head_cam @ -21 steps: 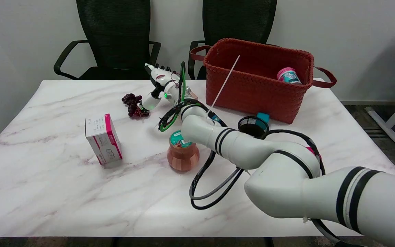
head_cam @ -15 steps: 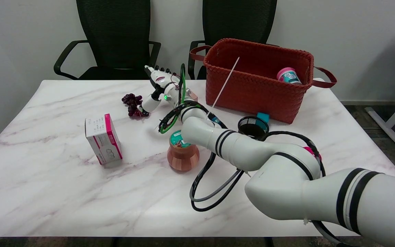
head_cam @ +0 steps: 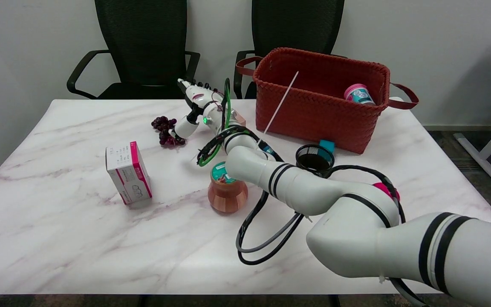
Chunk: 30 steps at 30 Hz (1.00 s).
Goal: Pick up the wooden mortar.
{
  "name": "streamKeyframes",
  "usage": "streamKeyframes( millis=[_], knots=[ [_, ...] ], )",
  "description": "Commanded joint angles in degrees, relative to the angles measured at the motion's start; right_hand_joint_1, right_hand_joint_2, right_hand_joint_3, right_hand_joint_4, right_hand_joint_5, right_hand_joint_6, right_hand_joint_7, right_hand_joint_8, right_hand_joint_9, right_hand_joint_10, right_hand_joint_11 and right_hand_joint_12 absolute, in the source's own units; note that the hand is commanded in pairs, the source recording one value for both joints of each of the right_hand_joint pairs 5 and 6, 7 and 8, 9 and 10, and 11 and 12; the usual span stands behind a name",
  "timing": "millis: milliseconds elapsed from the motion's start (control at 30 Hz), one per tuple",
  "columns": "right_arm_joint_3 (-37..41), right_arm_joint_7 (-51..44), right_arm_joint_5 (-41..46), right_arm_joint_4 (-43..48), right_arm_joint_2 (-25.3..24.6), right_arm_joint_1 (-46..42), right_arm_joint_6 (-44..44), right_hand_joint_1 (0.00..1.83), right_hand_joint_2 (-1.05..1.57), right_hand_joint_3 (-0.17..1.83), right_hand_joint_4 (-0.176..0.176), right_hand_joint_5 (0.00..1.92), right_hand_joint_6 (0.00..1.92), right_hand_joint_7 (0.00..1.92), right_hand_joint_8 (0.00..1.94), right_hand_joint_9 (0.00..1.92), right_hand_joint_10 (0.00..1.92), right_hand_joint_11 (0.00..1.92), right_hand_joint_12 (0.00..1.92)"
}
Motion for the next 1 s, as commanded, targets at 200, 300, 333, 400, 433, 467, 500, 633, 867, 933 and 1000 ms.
streamKeyframes(
  millis=[200, 300, 333, 400, 433, 467, 500, 633, 867, 933, 1000],
  knots=[
    [-1.1, 0.2, 2.1, 19.5, 2.2, -9.2, 0.9, 1.14, 0.33, 0.91, 0.000, 0.05, 0.05, 0.08, 0.08, 0.15, 0.15, 0.13, 0.13],
    [-1.4, -0.1, 3.2, 23.9, 2.9, -11.6, 1.1, 1.15, 0.32, 0.91, 0.000, 0.05, 0.05, 0.08, 0.08, 0.16, 0.16, 0.14, 0.14],
    [-1.6, -0.1, 3.3, 25.2, 3.3, -12.4, 1.1, 1.15, 0.32, 0.91, 0.000, 0.05, 0.05, 0.08, 0.08, 0.17, 0.17, 0.14, 0.14],
    [-2.0, 0.0, 3.3, 27.5, 4.1, -14.0, 1.1, 1.15, 0.32, 0.90, 0.000, 0.05, 0.05, 0.08, 0.08, 0.17, 0.17, 0.15, 0.15],
    [-2.0, 0.2, 3.3, 29.0, 4.6, -15.1, 1.1, 1.15, 0.32, 0.89, 0.000, 0.05, 0.05, 0.08, 0.08, 0.18, 0.18, 0.15, 0.15],
    [-1.9, 0.2, 3.4, 30.6, 5.0, -16.2, 1.1, 1.15, 0.32, 0.89, 0.000, 0.05, 0.05, 0.08, 0.08, 0.18, 0.18, 0.16, 0.16],
    [-1.9, 0.2, 3.6, 31.6, 5.3, -16.9, 1.1, 1.14, 0.32, 0.88, 0.000, 0.05, 0.05, 0.08, 0.08, 0.19, 0.19, 0.16, 0.16],
    [-2.0, 0.0, 8.1, 38.0, 7.1, -20.9, 1.6, 1.13, 0.33, 0.85, 0.000, 0.05, 0.05, 0.09, 0.09, 0.21, 0.21, 0.17, 0.17],
    [-3.4, -0.3, 13.6, 47.7, 10.4, -27.9, 6.2, 1.11, 0.39, 0.80, 0.000, 0.05, 0.05, 0.15, 0.15, 0.27, 0.27, 0.20, 0.20],
    [-3.6, -0.3, 13.6, 50.3, 11.0, -30.3, 8.3, 1.11, 0.41, 0.80, 0.000, 0.05, 0.05, 0.16, 0.16, 0.28, 0.28, 0.21, 0.21],
    [-3.6, -0.3, 13.6, 52.3, 11.6, -31.9, 9.3, 1.11, 0.41, 0.80, 0.000, 0.05, 0.05, 0.16, 0.16, 0.29, 0.29, 0.21, 0.21]
  ],
)
